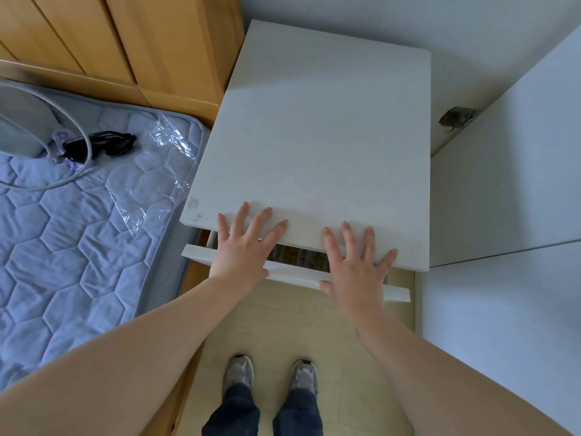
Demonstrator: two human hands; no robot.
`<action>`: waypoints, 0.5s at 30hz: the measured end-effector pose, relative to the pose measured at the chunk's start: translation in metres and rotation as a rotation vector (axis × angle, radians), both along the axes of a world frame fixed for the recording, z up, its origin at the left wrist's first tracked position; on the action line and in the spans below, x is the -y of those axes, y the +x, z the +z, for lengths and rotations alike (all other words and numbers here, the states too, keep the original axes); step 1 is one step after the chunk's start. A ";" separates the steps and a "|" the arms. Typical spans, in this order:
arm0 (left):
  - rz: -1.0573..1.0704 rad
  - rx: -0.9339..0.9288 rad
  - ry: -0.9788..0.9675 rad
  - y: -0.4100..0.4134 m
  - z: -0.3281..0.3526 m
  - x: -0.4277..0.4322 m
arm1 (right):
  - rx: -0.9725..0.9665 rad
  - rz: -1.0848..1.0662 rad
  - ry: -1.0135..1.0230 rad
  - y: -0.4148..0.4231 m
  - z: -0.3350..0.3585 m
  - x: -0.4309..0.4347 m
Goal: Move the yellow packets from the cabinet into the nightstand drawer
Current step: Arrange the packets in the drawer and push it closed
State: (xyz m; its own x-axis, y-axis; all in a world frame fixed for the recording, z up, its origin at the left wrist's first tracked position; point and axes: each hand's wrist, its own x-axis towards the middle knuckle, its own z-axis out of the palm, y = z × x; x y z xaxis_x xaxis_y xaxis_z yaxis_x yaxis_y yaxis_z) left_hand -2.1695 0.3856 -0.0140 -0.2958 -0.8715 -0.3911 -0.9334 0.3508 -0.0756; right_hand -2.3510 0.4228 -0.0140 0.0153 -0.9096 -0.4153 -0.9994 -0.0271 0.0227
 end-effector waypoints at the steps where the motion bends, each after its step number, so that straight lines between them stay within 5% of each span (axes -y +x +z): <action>1: 0.006 -0.003 -0.008 -0.001 -0.001 0.000 | -0.003 -0.008 -0.014 0.000 -0.001 0.000; 9: 0.038 -0.031 -0.079 -0.003 -0.009 -0.002 | -0.113 -0.063 -0.095 0.007 -0.015 0.001; 15: 0.042 -0.064 -0.086 -0.002 -0.011 -0.001 | -0.013 -0.030 -0.085 0.003 -0.012 0.000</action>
State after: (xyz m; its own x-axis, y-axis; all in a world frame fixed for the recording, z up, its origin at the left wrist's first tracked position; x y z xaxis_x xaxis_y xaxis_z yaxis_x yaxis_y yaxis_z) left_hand -2.1717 0.3863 -0.0252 -0.2805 -0.9131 -0.2958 -0.9510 0.3062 -0.0436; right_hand -2.3479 0.4226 -0.0262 -0.0173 -0.9416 -0.3364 -0.9993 0.0053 0.0367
